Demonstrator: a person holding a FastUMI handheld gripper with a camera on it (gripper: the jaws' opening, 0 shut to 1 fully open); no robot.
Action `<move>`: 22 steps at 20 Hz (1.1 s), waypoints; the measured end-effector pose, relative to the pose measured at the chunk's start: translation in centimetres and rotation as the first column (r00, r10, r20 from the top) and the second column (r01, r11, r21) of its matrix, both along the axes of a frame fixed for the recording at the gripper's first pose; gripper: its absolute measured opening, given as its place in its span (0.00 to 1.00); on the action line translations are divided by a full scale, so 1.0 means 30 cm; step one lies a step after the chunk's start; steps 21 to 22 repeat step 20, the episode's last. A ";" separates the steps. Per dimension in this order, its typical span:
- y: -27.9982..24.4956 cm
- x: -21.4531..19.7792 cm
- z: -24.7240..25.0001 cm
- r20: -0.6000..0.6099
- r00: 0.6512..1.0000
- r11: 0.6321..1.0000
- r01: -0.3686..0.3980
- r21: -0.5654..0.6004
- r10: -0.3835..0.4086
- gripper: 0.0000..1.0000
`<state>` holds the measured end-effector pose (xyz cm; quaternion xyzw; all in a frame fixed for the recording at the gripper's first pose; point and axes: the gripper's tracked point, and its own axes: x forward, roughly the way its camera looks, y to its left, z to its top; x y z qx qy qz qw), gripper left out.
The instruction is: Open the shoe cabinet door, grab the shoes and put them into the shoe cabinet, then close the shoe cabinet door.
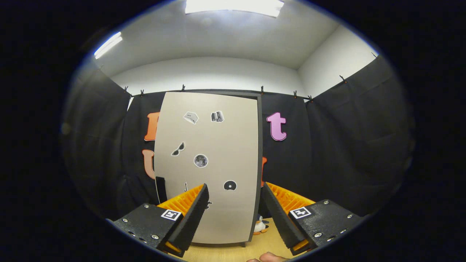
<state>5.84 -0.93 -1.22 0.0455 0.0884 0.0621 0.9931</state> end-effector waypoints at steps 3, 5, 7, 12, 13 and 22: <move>-0.032 -0.010 0.021 0.016 1.000 1.000 0.015 -0.008 -0.015 0.93; -0.046 -0.014 0.026 0.024 0.999 1.000 0.021 -0.016 -0.021 0.93; -0.047 -0.018 0.034 0.038 0.999 1.000 0.019 -0.017 -0.018 0.93; -0.052 -0.027 0.026 0.033 0.999 0.999 0.026 -0.021 -0.025 0.93; -0.045 -0.026 0.020 0.030 0.999 0.999 0.023 -0.023 -0.022 0.93; -0.024 -0.023 0.007 0.020 1.000 0.999 0.021 -0.042 -0.020 0.93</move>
